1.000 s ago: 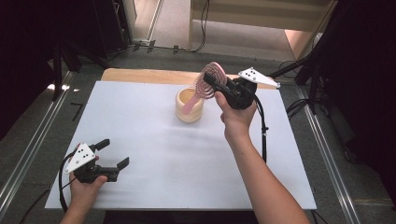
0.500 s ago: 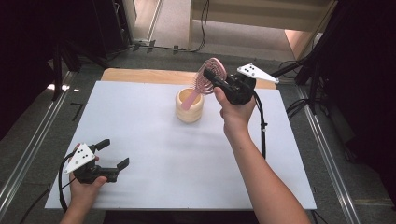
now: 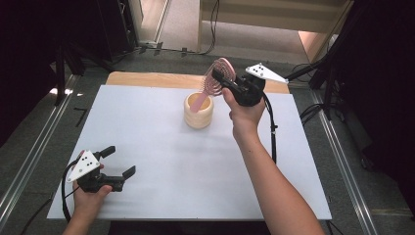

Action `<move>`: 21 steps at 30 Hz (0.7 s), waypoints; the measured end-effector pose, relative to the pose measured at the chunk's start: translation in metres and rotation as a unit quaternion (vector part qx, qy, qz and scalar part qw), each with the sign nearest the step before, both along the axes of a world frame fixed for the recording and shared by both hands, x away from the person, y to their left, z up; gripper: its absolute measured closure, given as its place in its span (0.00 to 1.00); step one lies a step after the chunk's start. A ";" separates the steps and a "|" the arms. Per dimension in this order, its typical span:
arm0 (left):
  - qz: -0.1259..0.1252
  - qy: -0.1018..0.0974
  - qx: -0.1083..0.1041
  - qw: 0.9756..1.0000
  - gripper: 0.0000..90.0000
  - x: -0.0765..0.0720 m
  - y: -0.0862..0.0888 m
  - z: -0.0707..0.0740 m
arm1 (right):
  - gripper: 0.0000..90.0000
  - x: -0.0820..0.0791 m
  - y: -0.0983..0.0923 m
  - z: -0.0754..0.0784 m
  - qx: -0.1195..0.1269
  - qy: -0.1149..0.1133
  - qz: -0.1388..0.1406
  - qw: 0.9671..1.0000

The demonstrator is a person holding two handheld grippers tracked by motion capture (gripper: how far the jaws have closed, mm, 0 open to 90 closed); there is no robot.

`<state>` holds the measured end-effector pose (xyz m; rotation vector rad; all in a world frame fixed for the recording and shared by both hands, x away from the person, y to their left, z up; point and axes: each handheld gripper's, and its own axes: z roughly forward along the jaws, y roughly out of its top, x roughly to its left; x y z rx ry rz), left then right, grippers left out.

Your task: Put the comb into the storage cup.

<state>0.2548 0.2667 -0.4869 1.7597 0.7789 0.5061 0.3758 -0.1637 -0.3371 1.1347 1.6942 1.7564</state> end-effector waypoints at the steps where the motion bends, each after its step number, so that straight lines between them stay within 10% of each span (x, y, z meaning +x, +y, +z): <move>1: -0.001 0.001 0.001 1.000 0.00 0.000 0.000 0.000 | 0.70 0.000 0.000 0.000 0.000 0.000 0.000 1.000; 21: -0.007 -0.001 0.002 1.000 0.00 0.000 0.000 0.000 | 0.71 0.011 0.002 -0.001 -0.011 -0.004 -0.010 1.000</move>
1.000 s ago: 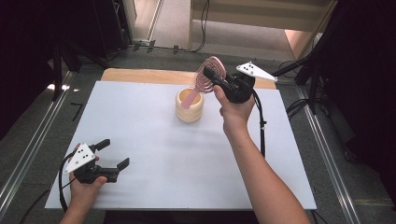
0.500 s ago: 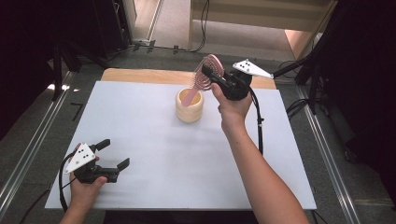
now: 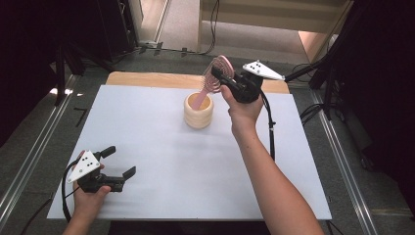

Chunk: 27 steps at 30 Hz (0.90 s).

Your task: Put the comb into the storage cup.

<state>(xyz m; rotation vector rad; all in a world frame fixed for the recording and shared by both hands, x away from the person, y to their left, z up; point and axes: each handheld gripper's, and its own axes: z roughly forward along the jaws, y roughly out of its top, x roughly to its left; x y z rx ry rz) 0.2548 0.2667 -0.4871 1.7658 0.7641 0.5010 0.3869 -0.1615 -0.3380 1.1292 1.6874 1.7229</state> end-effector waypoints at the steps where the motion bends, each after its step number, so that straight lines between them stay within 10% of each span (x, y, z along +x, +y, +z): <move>1: 0.000 0.000 0.000 1.000 0.00 0.000 0.000 0.000 | 0.71 0.000 0.000 0.000 0.000 0.000 0.000 1.000; 27: -0.003 0.001 0.002 1.000 0.00 0.000 -0.001 0.000 | 0.70 0.013 0.007 -0.022 -0.025 0.019 -0.004 0.999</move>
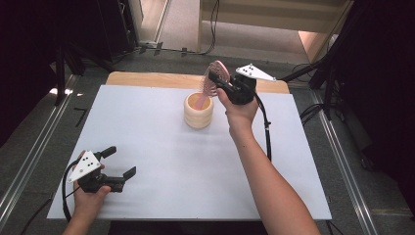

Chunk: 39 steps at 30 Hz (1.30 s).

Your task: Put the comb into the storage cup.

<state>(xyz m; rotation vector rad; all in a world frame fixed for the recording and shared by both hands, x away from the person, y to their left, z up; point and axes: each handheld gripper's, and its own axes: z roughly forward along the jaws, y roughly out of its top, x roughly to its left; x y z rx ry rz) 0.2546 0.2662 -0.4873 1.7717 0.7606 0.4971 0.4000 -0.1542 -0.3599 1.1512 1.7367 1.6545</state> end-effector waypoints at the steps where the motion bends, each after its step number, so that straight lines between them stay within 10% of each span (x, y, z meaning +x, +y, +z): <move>1: -0.001 0.000 0.000 1.000 0.00 0.000 0.000 0.000 | 0.70 0.001 0.000 -0.003 -0.001 0.001 0.001 1.000; 39: -0.002 0.000 0.002 1.000 0.00 0.000 0.000 -0.001 | 0.69 0.014 0.002 -0.053 0.003 0.065 0.004 0.998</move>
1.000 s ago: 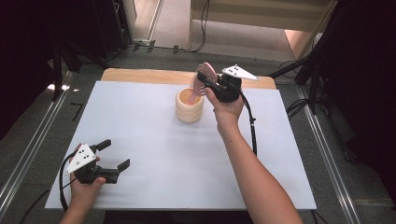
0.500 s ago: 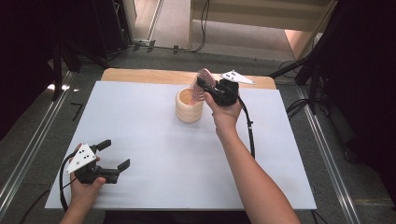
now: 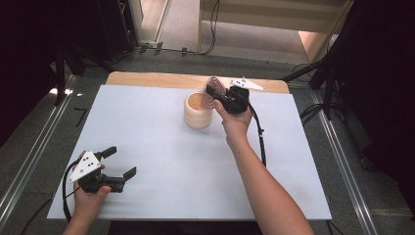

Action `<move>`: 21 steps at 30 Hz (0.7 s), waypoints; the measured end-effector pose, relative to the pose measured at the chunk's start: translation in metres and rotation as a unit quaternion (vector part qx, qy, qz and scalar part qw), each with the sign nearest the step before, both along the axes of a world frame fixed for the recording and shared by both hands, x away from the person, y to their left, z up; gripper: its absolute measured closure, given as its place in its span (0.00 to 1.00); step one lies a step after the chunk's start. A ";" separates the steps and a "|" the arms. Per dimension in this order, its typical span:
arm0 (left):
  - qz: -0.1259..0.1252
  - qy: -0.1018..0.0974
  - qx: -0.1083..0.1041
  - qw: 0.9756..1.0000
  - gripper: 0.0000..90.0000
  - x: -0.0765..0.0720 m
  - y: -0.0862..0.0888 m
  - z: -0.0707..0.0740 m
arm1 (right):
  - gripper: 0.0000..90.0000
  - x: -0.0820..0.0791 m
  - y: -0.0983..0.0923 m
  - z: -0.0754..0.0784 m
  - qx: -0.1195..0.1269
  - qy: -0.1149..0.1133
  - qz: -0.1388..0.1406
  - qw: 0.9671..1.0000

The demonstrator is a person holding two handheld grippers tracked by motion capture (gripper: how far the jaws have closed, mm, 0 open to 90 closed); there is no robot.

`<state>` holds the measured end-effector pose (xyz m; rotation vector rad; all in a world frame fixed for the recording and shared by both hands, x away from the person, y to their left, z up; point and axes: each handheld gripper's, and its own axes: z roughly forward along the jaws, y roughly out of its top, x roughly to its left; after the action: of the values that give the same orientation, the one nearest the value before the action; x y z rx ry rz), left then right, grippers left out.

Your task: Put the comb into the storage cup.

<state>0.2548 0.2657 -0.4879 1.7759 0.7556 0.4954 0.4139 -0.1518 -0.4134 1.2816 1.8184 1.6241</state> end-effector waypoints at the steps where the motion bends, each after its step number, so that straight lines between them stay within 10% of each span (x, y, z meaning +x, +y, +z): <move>1: 0.000 0.000 -0.001 1.000 0.00 0.000 0.000 0.000 | 0.69 0.000 0.000 0.000 0.000 0.000 0.000 1.000; 21: 0.001 -0.001 0.000 1.000 0.00 0.000 -0.001 -0.001 | 0.60 -0.001 -0.021 0.003 0.019 0.013 -0.006 1.000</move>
<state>0.2550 0.2649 -0.4885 1.7749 0.7566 0.4977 0.4125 -0.1724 -0.4106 1.3337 1.8000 1.6510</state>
